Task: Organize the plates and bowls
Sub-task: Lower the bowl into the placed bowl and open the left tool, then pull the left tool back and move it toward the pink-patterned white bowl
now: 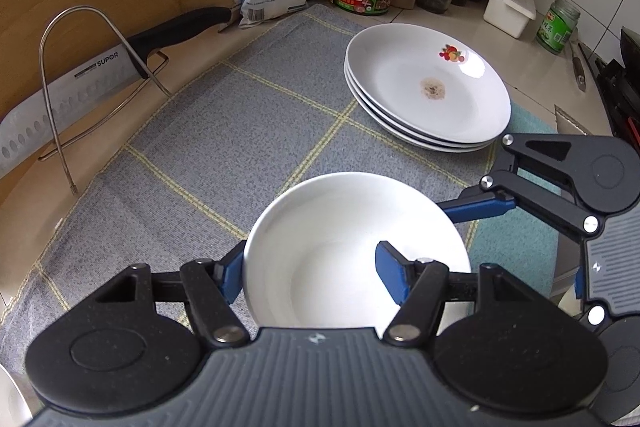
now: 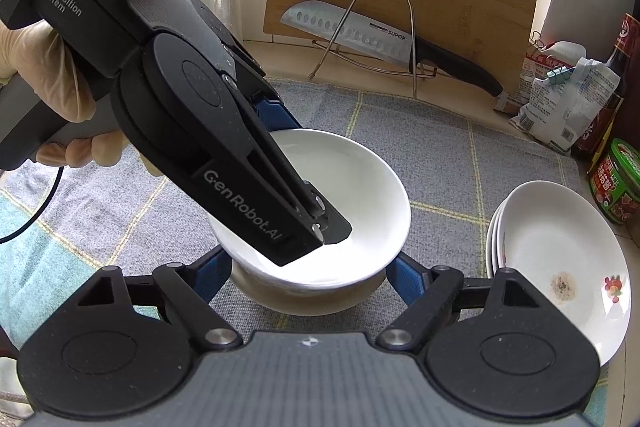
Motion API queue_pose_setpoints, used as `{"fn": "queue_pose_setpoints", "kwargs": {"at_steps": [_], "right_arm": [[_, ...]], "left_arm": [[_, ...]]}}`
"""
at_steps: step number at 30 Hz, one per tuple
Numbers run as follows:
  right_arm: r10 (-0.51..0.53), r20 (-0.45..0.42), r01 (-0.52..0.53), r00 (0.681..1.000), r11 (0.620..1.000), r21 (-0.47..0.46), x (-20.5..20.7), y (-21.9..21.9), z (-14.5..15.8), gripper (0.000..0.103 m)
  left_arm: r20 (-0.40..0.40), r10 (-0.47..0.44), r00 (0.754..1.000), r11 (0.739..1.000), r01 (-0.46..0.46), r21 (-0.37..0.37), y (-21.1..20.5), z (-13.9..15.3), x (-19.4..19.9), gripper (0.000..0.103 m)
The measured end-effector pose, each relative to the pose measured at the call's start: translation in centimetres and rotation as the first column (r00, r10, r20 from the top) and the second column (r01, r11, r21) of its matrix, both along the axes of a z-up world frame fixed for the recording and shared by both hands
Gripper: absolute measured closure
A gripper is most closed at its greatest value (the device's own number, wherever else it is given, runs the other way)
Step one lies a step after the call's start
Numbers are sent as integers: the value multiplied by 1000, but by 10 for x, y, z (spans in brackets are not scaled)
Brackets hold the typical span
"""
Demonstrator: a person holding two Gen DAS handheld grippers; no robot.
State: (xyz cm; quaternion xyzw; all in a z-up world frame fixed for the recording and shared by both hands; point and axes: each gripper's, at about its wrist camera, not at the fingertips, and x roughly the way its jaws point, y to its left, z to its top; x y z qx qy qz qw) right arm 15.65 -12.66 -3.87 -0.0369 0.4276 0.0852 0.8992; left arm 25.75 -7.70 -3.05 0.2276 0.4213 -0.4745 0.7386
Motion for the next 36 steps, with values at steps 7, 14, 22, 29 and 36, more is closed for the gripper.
{"fn": "queue_pose_setpoints", "kwargs": {"at_steps": [7, 14, 22, 29, 36], "right_arm": [[10, 44, -9, 999, 1000, -12, -3, 2, 3, 0], [-11, 59, 10, 998, 1000, 15, -8, -5, 12, 0], [-81, 118, 80, 990, 997, 14, -17, -17, 22, 0], [-103, 98, 106, 990, 994, -27, -17, -23, 13, 0], [-100, 99, 101, 990, 995, -6, -19, -26, 10, 0]], "left_arm": [[29, 8, 1000, 1000, -8, -25, 4, 2, -1, 29], [58, 93, 994, 991, -87, -99, 25, 19, 4, 21], [99, 220, 970, 967, -203, -155, 59, 20, -6, 13], [131, 272, 953, 955, -252, -154, 72, 10, -28, 9], [56, 373, 926, 915, -358, -186, 88, 0, -41, 9]]}}
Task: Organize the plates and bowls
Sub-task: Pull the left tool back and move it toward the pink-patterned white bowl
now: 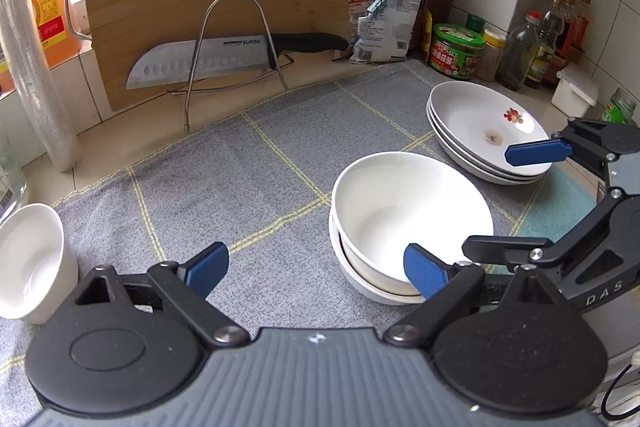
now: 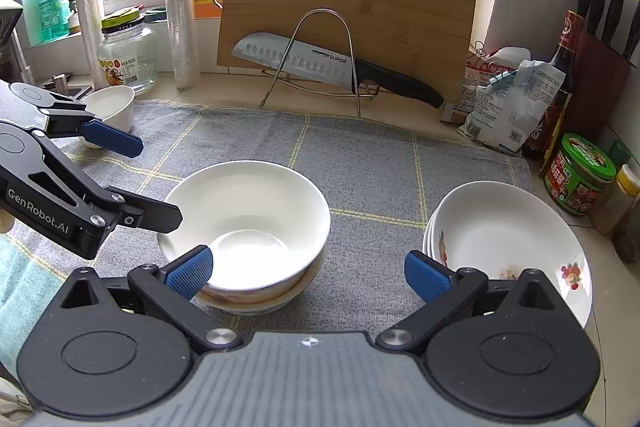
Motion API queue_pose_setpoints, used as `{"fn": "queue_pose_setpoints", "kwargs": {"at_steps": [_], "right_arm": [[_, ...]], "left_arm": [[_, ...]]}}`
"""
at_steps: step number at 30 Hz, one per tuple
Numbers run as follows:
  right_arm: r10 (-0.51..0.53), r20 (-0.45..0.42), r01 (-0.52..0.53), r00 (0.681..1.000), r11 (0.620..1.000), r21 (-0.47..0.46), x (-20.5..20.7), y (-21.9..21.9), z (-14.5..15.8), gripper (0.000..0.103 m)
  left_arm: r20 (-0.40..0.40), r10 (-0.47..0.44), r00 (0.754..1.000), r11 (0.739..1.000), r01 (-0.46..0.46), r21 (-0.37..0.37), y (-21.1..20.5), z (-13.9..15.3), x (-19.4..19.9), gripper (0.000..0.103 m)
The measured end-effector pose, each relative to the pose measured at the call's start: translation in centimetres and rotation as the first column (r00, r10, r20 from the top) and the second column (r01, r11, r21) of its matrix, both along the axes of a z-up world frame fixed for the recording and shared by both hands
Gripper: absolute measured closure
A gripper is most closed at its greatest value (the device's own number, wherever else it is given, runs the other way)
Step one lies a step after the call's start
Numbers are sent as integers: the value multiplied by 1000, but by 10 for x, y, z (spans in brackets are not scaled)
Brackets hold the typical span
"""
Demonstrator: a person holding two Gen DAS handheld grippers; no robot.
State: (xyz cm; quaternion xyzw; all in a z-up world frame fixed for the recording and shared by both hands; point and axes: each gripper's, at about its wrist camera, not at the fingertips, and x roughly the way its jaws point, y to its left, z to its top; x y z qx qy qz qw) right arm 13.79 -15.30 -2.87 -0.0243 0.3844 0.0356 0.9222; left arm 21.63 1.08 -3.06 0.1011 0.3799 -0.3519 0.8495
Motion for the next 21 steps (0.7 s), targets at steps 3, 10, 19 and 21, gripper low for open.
{"fn": "queue_pose_setpoints", "kwargs": {"at_steps": [3, 10, 19, 21], "right_arm": [[7, 1, -7, 1000, 1000, 10, 0, -2, 0, 0], [66, 29, -68, 997, 996, 50, 0, -8, 7, 0], [125, 65, -127, 990, 992, 20, 18, 13, 26, 0], [128, 71, -129, 989, 991, 17, 22, 23, 29, 0]], "left_arm": [[-20, 47, 999, 998, -48, -31, 7, -1, -5, 9], [-19, 172, 985, 984, -173, -40, 27, 1, -19, 8], [-5, 332, 943, 941, -331, 71, 73, -28, -23, 7], [-7, 354, 935, 932, -352, 88, 89, -37, -17, 7]]}}
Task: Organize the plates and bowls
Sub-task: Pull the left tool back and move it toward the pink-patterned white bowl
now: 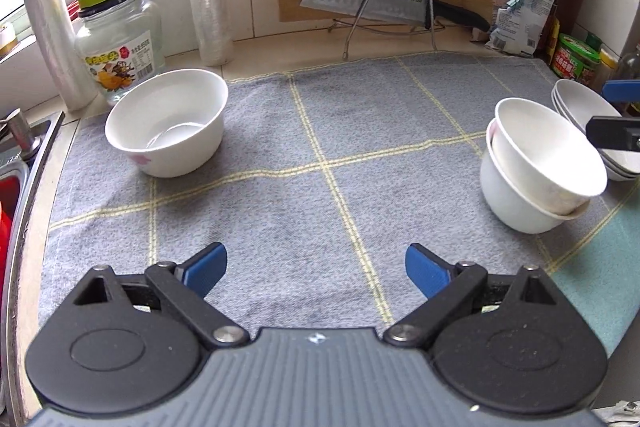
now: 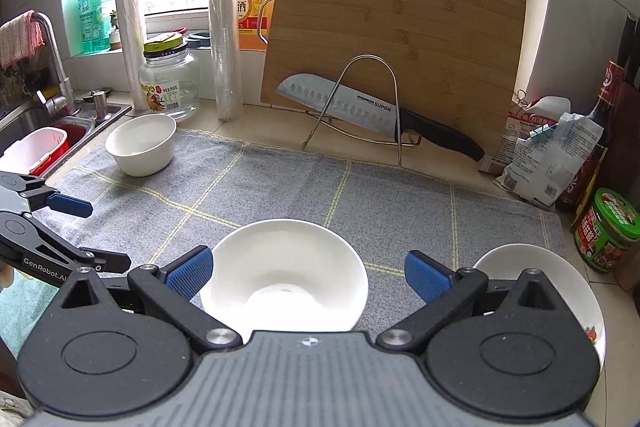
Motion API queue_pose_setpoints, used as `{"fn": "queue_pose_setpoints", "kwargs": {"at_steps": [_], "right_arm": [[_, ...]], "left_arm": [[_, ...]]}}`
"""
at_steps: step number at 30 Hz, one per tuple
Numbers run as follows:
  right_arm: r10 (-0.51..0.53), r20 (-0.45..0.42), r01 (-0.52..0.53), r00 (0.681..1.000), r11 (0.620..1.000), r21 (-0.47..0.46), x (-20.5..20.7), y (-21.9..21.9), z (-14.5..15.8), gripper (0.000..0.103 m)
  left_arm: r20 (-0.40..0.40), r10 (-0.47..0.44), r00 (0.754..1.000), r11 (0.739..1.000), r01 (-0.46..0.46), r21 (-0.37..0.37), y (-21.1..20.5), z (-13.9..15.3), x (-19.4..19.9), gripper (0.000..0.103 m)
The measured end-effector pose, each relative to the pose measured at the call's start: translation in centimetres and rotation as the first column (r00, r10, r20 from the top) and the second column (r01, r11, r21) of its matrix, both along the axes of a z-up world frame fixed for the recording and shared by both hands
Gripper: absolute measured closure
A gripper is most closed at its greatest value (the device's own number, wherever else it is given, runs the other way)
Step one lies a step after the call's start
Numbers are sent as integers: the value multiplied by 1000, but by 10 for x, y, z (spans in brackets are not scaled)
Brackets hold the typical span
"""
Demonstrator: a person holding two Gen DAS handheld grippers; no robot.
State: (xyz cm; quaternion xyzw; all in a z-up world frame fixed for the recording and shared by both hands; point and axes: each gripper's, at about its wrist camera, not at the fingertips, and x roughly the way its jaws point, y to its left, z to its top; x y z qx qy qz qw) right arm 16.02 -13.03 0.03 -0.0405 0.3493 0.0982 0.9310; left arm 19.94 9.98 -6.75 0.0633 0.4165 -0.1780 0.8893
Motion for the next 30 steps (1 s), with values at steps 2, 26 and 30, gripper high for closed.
{"fn": "queue_pose_setpoints", "kwargs": {"at_steps": [2, 26, 30], "right_arm": [[-20, -13, 20, 1000, 1000, -16, 6, 15, 2, 0], [102, -148, -123, 984, 983, -134, 91, 168, -12, 0], [120, -178, -146, 977, 979, -140, 107, 179, -19, 0]], "left_arm": [[-1, 13, 1000, 1000, -13, 4, 13, -6, 7, 7], [73, -57, 996, 998, 59, -38, 77, -37, 88, 5], [96, -70, 993, 996, 74, -44, 78, -39, 91, 2]]}}
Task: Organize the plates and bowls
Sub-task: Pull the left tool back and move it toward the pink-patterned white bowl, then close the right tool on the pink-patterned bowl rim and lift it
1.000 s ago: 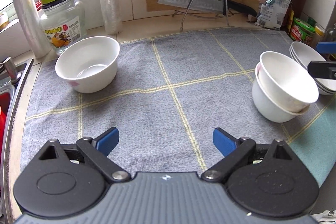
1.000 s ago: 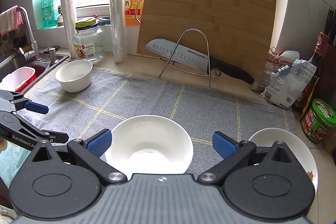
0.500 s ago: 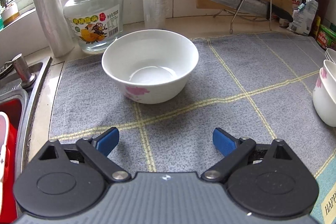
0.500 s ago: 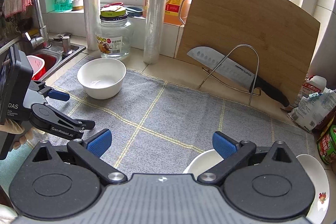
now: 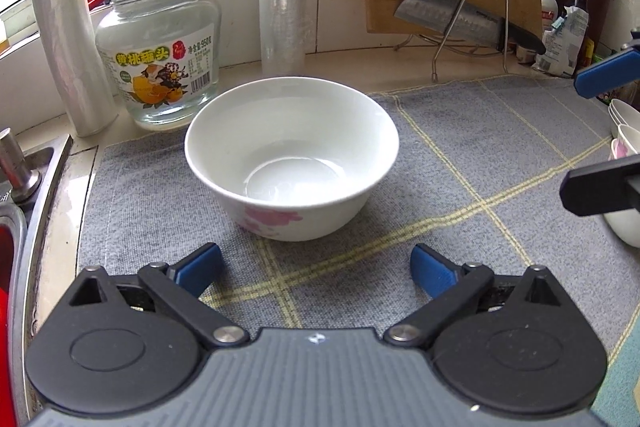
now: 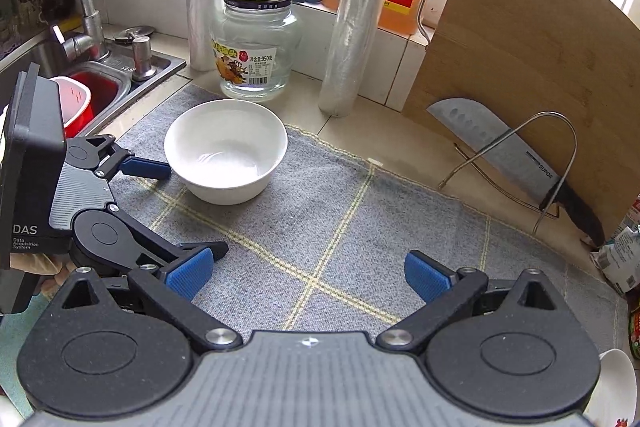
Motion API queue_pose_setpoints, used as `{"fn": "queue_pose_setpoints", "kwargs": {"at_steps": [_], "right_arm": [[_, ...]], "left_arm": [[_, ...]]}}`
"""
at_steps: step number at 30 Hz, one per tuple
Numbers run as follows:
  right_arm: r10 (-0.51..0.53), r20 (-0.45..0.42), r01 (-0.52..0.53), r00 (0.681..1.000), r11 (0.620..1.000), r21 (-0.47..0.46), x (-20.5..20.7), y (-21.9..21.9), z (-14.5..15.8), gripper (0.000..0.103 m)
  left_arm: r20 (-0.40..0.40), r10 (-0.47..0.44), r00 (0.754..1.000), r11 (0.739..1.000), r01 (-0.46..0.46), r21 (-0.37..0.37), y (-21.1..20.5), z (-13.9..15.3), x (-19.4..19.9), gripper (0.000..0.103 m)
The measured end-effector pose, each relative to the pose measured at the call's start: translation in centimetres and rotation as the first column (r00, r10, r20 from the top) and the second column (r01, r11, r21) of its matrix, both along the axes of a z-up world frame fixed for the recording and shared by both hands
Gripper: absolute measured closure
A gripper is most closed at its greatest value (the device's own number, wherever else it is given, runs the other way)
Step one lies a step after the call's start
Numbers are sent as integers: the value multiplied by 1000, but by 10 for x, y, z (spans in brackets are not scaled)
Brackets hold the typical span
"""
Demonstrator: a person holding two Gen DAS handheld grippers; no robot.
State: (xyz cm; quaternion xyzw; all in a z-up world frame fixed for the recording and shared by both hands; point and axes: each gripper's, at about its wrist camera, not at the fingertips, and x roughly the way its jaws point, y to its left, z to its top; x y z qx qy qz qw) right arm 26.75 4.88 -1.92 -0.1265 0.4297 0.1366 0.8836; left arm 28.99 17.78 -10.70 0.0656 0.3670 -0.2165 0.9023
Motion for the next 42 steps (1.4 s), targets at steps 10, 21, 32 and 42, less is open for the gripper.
{"fn": "queue_pose_setpoints", "kwargs": {"at_steps": [10, 21, 32, 42], "right_arm": [[11, -76, -9, 997, 999, 34, 39, 15, -17, 0], [86, -84, -77, 993, 992, 105, 75, 33, -19, 0], [137, -114, -108, 984, 967, 229, 123, 41, -27, 3], [196, -146, -162, 970, 962, 219, 134, 60, -38, 29]], "left_arm": [[75, 35, 997, 999, -32, -34, 6, 9, 7, 2], [110, -2, 994, 1000, 3, -5, 9, 12, 15, 6], [129, -27, 991, 1000, 27, 4, 7, 14, 15, 8], [120, -37, 992, 999, 39, -11, 7, 14, 16, 13]]}}
